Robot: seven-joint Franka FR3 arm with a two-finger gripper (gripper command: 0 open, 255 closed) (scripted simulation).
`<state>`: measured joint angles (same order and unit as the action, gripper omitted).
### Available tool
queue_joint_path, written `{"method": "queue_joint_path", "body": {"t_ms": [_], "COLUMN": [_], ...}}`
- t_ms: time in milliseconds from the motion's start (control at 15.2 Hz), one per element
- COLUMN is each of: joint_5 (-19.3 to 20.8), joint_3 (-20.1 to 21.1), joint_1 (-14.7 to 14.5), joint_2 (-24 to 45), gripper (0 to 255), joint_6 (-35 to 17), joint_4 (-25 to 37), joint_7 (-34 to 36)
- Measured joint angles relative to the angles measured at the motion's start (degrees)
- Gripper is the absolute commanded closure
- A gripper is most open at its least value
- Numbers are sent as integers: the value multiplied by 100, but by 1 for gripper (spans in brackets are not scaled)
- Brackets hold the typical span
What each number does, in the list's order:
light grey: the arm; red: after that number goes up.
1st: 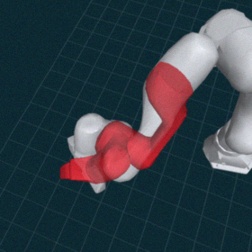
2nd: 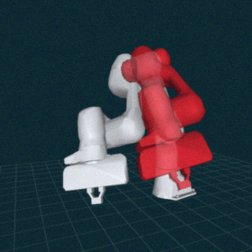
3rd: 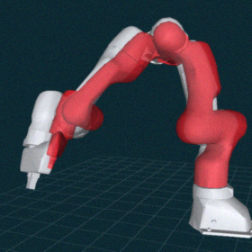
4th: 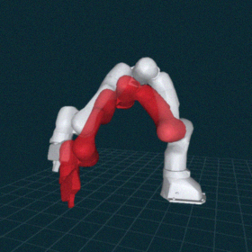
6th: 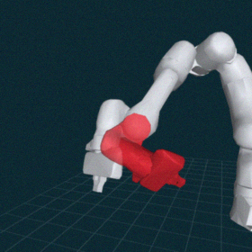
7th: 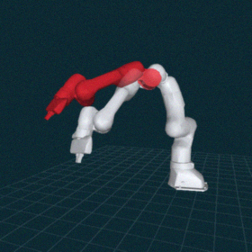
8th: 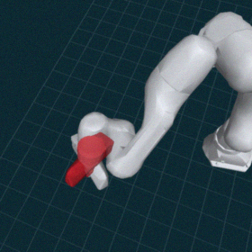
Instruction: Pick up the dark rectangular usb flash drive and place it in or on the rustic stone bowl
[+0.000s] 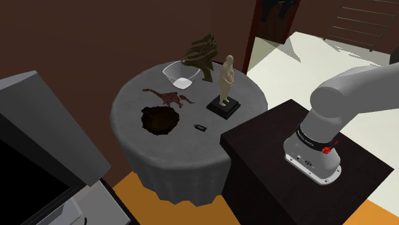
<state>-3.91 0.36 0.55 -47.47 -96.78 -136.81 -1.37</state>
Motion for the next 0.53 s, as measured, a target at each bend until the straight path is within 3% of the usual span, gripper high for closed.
{"method": "queue_joint_path", "body": {"t_ms": [132, 528], "joint_5": [-19, -245], "joint_3": [33, 430], "joint_1": [-14, -192], "joint_2": [-20, 132], "gripper": [0, 0], "joint_6": [-61, -941], "joint_4": [-88, -894], "joint_7": [24, 286]}}
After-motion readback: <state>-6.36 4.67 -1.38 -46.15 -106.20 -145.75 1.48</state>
